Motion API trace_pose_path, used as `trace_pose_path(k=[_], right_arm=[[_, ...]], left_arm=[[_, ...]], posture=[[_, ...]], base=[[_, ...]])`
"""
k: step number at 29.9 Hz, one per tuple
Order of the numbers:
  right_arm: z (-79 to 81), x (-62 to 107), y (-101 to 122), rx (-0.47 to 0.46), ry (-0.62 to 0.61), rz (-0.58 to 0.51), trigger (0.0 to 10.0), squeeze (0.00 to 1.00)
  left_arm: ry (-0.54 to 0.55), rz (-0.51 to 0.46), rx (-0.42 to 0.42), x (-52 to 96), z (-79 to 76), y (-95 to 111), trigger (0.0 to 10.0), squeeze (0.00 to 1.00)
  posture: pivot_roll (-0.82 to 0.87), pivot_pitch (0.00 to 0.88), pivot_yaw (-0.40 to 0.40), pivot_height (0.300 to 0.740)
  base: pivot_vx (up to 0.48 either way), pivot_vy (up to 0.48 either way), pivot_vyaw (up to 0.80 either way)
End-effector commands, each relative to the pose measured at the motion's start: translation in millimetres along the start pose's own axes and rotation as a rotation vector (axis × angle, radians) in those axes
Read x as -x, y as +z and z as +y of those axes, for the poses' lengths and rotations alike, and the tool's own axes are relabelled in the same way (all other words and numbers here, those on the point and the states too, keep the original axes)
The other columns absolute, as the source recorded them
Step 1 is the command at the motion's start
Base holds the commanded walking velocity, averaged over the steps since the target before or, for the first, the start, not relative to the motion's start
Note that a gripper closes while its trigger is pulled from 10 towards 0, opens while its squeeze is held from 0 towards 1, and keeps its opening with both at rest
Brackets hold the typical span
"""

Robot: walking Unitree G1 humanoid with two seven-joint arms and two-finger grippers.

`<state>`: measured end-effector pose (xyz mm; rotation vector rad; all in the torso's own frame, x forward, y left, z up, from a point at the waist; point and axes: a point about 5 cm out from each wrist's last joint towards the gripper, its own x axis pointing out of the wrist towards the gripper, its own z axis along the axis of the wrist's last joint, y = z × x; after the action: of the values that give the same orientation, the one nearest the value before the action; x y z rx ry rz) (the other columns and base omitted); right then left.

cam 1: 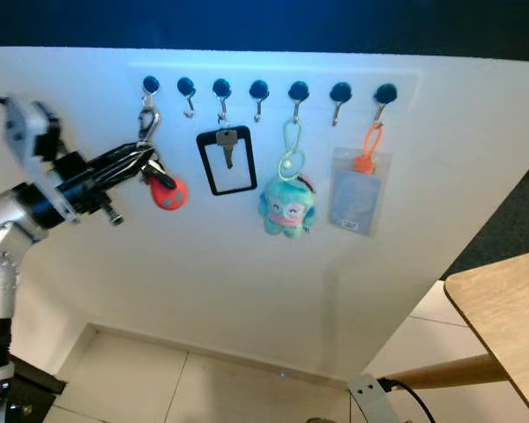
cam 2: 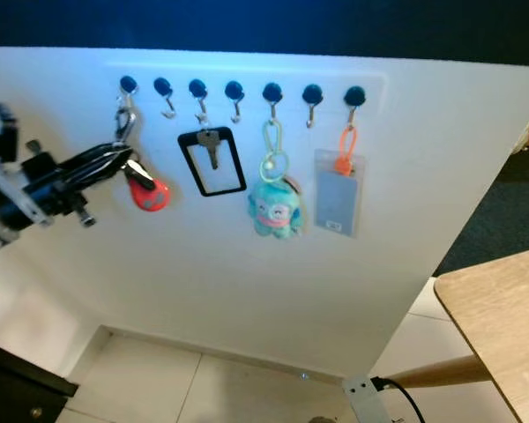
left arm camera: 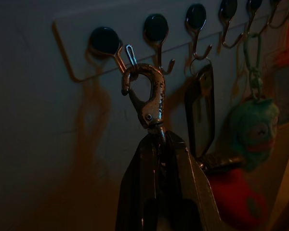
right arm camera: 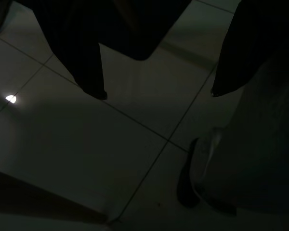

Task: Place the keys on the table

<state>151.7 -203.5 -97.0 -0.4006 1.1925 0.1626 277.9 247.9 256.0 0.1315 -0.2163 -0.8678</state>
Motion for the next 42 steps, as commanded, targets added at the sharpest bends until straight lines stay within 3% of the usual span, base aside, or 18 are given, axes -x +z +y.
trace_pose_path(k=[1, 5, 14, 25, 29, 36, 42], right_arm=[[13.0, -0.3, -3, 0.005, 0.054, 0.005, 10.0, 0.0], [10.7, -0.2, -3, 0.01, 0.052, 0.006, 10.0, 0.0], [7.4, -0.1, -3, 0.02, 0.047, 0.002, 10.0, 0.0], [8.0, 0.0, -4, 0.027, 0.054, 0.006, 10.0, 0.0], [8.2, 0.0, -5, 0.028, 0.053, 0.006, 10.0, 0.0], [8.2, 0.0, -5, 0.027, 0.051, 0.005, 10.0, 0.0], [9.0, 0.0, -6, 0.026, 0.053, 0.007, 10.0, 0.0]], left_arm=[[-0.116, 0.094, 0.036, 2.3, -12.6, -17, 10.0, 0.0], [-0.089, 0.103, 0.04, -1.1, -13.4, -23, 10.0, 0.0], [-0.01, 0.037, -0.01, -15.9, -5.1, -14, 10.0, 0.0], [0.127, -0.131, -0.065, -25.4, 11.7, 14, 10.0, 0.0], [0.123, -0.17, -0.058, -27.8, 11.8, 19, 10.0, 0.0], [0.093, -0.169, -0.06, -28.8, 8.6, 20, 10.0, 0.0], [0.119, -0.204, -0.032, -16.7, 13.4, 18, 10.0, 0.0]], posture=[[-0.08, 0.064, 0.084, 0.74], [-0.08, 0.062, 0.08, 0.74], [-0.08, 0.052, 0.078, 0.74], [-0.08, 0.045, 0.08, 0.74], [-0.09, 0.045, 0.083, 0.74], [-0.08, 0.049, 0.082, 0.74], [-0.08, 0.056, 0.082, 0.74]], base=[[0.0, 0.0, 0.0], [0.0, 0.0, 0.0], [0.0, 0.0, 0.0], [0.0, 0.0, 0.0], [0.0, 0.0, 0.0], [0.0, 0.0, 0.0], [0.0, 0.0, 0.0]])
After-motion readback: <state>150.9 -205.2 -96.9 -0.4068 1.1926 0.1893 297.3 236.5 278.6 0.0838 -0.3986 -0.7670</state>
